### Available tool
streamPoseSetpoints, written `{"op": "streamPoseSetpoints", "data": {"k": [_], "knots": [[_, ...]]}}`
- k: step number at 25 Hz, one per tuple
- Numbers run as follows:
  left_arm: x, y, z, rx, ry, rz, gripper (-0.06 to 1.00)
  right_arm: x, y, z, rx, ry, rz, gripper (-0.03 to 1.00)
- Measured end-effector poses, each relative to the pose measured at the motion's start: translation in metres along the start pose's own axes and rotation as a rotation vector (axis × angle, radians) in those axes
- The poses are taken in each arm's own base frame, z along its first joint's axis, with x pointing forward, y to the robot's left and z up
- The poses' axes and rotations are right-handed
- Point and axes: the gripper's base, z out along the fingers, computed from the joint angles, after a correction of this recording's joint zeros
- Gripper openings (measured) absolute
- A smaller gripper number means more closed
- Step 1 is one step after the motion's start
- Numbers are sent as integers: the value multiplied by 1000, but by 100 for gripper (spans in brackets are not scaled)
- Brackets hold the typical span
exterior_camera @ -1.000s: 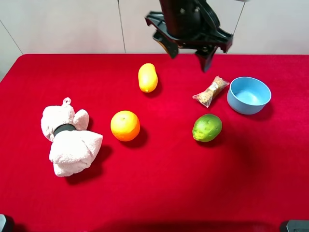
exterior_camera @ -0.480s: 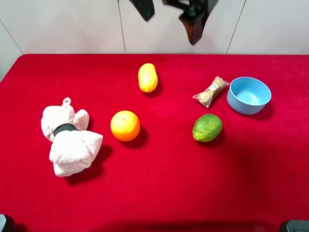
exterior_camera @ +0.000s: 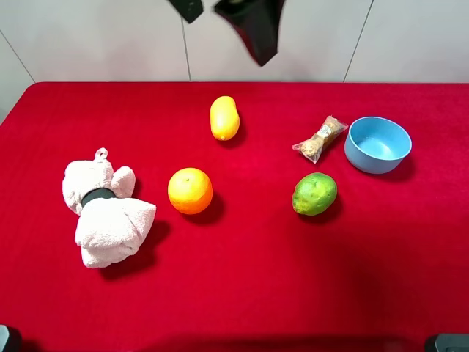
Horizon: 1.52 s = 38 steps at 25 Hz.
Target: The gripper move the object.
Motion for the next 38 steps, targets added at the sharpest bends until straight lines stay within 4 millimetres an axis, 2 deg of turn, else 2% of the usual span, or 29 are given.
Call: {"op": "streamPoseSetpoints", "data": {"k": [7, 14, 22, 30, 38], "knots": [[44, -2, -32, 4, -19, 4, 98, 0, 0, 0, 0, 0, 0, 69], [98, -4, -58, 5, -45, 1, 99, 0, 0, 0, 0, 0, 0, 69], [155, -3, -92, -17, -147, 8, 99, 0, 0, 0, 0, 1, 0, 69], [194, 6, -98, -98, -180, -11, 99, 0, 0, 0, 0, 1, 0, 69], [250, 21, -96, -236, -215, -235, 99, 0, 0, 0, 0, 1, 0, 69]]}}
